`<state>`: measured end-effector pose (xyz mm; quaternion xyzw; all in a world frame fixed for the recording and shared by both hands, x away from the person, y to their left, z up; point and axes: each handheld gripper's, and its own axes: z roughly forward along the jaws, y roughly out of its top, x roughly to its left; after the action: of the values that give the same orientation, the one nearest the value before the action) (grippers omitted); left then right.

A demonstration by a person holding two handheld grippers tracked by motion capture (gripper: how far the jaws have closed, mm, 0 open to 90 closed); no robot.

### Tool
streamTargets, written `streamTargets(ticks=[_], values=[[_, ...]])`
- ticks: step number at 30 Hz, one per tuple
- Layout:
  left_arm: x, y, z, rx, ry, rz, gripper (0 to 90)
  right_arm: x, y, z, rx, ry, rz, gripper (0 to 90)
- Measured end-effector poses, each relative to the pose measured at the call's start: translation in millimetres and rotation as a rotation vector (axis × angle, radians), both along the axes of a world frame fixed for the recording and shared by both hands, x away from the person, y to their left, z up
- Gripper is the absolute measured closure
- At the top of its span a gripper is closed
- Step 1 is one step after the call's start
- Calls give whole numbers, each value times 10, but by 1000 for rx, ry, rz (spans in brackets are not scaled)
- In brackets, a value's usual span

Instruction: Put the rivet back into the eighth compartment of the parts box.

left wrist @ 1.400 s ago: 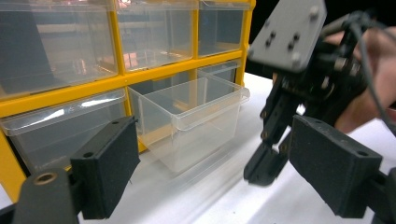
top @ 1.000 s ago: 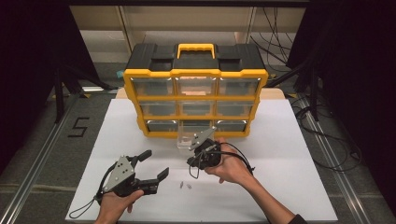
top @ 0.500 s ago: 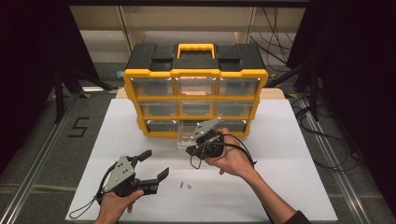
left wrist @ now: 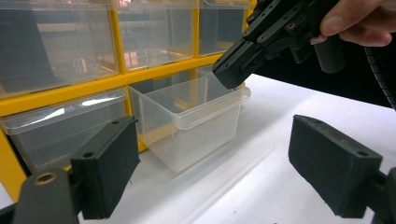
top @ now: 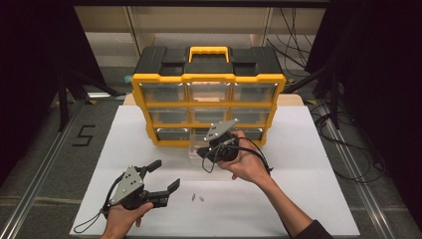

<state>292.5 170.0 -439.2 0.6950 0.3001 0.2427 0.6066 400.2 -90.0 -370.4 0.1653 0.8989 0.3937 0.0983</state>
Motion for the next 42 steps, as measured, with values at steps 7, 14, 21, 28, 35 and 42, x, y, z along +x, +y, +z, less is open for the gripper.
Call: streamTargets(ticks=[7, 14, 21, 28, 35, 42], values=[[5, -1, -3, -14, -4, -6, 164, 83, -14, 6, 22, -25, -23, 872], [-1, 4, 2, -8, 0, -2, 164, 199, -63, -31, 30, -34, -60, 872], [0, 6, 3, -8, 0, -3, 164, 268, -109, -53, 28, -37, -85, 871], [0, 8, 7, -8, -3, -3, 164, 332, -112, -119, 23, -35, -105, 867], [-8, 4, 8, -8, 1, -1, 164, 376, -119, -200, -2, -16, -110, 828], [-6, 2, 7, -19, -1, -4, 164, 340, -168, -129, 12, -26, -135, 484]])
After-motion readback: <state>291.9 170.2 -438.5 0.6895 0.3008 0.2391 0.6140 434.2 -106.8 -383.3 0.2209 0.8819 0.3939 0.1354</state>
